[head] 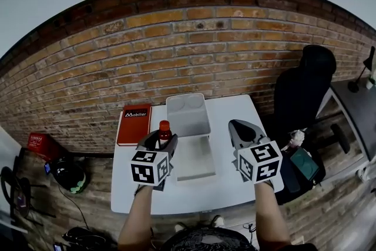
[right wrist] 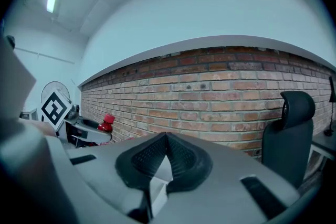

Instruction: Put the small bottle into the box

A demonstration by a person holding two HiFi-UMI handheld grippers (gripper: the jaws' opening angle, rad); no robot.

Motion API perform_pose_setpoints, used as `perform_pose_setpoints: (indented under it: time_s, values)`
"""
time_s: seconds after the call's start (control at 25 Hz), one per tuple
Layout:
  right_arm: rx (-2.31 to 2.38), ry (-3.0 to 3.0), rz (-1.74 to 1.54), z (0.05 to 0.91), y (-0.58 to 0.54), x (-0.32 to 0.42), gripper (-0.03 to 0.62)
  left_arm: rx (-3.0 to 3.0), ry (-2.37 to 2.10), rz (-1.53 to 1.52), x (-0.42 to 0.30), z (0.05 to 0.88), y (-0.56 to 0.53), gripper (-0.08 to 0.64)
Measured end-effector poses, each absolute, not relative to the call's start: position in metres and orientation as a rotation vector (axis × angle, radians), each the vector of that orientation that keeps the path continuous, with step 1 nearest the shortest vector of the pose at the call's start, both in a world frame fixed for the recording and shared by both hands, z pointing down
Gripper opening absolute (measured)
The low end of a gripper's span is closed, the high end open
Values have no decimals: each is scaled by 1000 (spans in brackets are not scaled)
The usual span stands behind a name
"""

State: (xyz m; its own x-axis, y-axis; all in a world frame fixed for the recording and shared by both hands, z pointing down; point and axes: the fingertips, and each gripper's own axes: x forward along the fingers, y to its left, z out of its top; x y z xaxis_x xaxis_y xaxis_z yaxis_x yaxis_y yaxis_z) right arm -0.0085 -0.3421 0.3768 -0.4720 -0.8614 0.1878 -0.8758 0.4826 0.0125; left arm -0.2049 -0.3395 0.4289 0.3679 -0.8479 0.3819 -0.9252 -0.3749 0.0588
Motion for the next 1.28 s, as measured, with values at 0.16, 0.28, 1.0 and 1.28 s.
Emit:
perform_pose_setpoints:
  time_s: [0.16,0.28,1.0,1.28]
  values:
    - [1505,-2555,125,380,-341,-10,20,2382,-1512,472,-192,440,-349,236]
    - [1499,-2557,125,380,-341,-11,20,2379,-1452,492,-183,448,-353,236]
    - [1519,-2539,91,374,-328,-8,20,2353,-1031,862,-116,530,-351,236]
    - [1542,-2522,86,373,-324,-2,20,2231,-914,989,-108,572,-347,236]
